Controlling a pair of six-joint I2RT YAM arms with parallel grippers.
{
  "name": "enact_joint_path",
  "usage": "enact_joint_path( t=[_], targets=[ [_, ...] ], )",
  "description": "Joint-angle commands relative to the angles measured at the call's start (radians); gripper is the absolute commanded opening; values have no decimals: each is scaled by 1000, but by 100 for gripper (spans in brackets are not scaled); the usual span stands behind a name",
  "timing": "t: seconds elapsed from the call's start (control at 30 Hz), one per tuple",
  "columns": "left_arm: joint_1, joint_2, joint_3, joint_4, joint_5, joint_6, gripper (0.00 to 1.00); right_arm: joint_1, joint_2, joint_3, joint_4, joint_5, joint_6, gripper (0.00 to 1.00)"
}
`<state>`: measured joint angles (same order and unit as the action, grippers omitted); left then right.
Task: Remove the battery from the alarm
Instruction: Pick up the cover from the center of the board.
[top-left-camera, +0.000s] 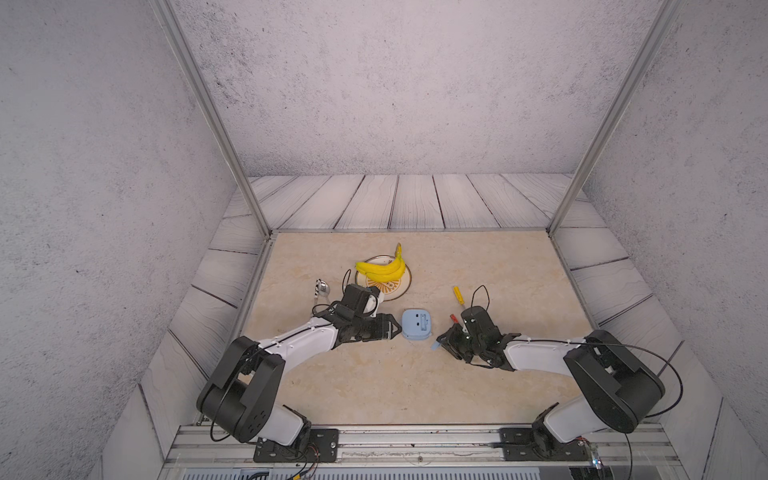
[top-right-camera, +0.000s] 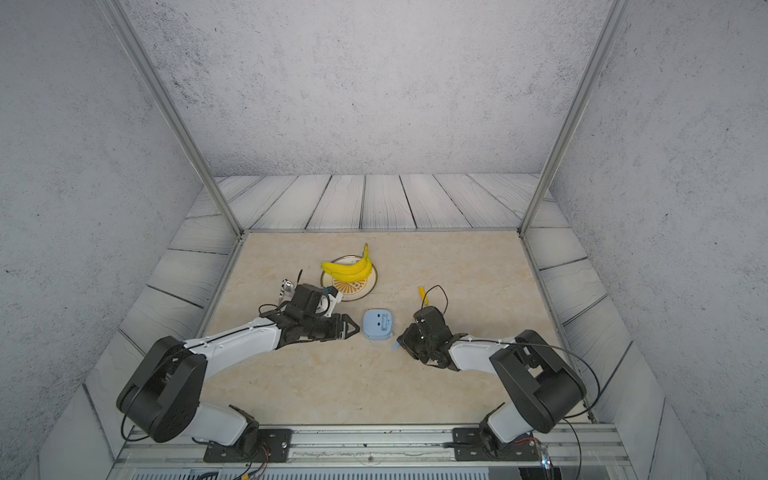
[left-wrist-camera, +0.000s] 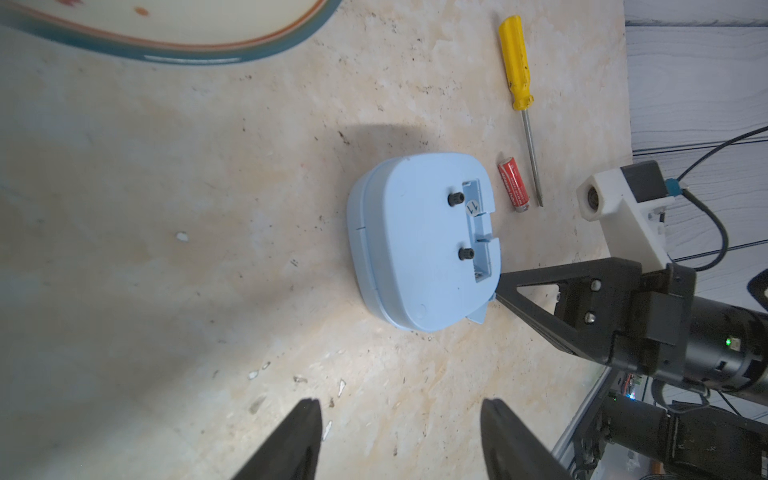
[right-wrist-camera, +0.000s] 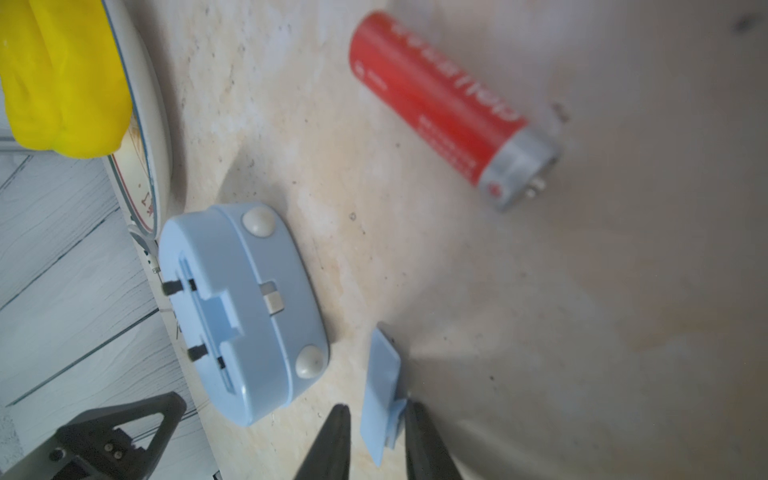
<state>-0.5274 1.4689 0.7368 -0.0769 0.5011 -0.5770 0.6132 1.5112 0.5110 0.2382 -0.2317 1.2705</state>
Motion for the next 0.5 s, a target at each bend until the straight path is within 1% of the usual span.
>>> enact_joint_path(
  t=[0.0,0.13,0.2,0.3,0.47],
  targets=[
    [6,12,-7,8,-1,2,67,5,16,-9,-39,31,-12,25],
    [6,15,-8,7,-1,2,67,5,24,-9,-33,29,-16,21],
    [6,15,-8,8,-1,2,67,5,24,-8,-32,28,-19,17],
    [6,15,-8,8,-1,2,67,5,19,-9,-36,32,-21,15],
    [6,15,-8,7,-3,1,67,5,3,0,-57,37,-42,8]
  ],
)
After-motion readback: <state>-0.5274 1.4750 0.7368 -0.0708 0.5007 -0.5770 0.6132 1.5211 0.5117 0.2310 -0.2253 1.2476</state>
